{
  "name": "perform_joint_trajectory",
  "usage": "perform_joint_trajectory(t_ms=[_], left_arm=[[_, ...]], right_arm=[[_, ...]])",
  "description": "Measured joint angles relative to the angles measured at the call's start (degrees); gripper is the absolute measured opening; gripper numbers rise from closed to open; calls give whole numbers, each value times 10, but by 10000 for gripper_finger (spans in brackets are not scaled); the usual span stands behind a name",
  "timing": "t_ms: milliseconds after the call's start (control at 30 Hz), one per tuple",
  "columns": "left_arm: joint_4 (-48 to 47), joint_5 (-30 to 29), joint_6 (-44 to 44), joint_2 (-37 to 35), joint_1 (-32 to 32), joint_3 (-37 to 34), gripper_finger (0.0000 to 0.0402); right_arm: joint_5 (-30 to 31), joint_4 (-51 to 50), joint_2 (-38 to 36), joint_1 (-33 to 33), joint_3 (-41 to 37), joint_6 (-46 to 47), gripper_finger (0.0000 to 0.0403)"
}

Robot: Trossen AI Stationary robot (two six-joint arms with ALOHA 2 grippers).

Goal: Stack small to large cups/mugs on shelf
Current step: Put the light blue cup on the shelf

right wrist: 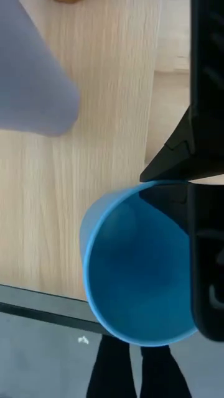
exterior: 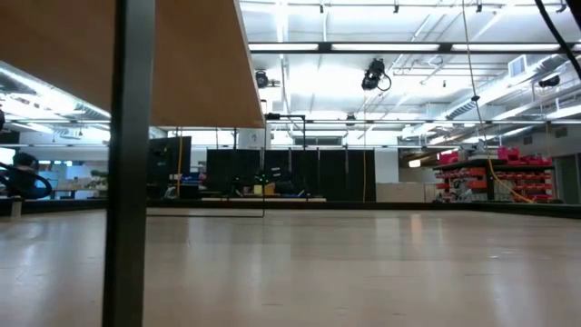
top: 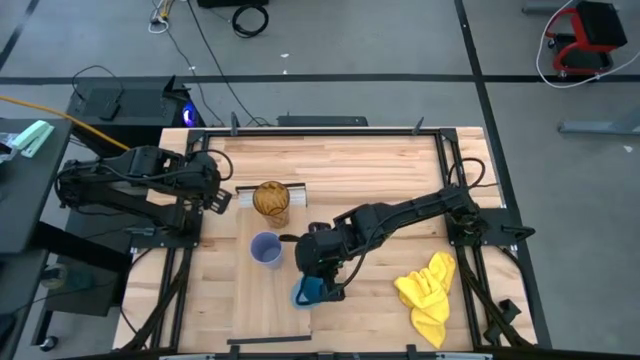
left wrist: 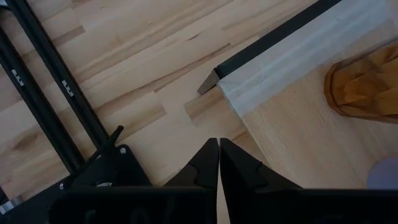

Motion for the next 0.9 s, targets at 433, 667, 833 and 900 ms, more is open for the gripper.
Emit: perform_joint_trajectory(t_ms=[433, 667, 833, 900], left_arm=[[1, -11, 5, 0, 1, 0, 16], [1, -18, 5, 0, 1, 0, 23], [1, -22, 5, 0, 1, 0, 15], [1, -22, 5, 0, 1, 0, 14]], right_arm=[[6, 23, -3, -4, 0, -24, 11], [5, 34, -4, -4, 0, -36, 24], [1, 43, -4, -4, 0, -44, 26], [1, 46, -4, -4, 0, -45, 27]])
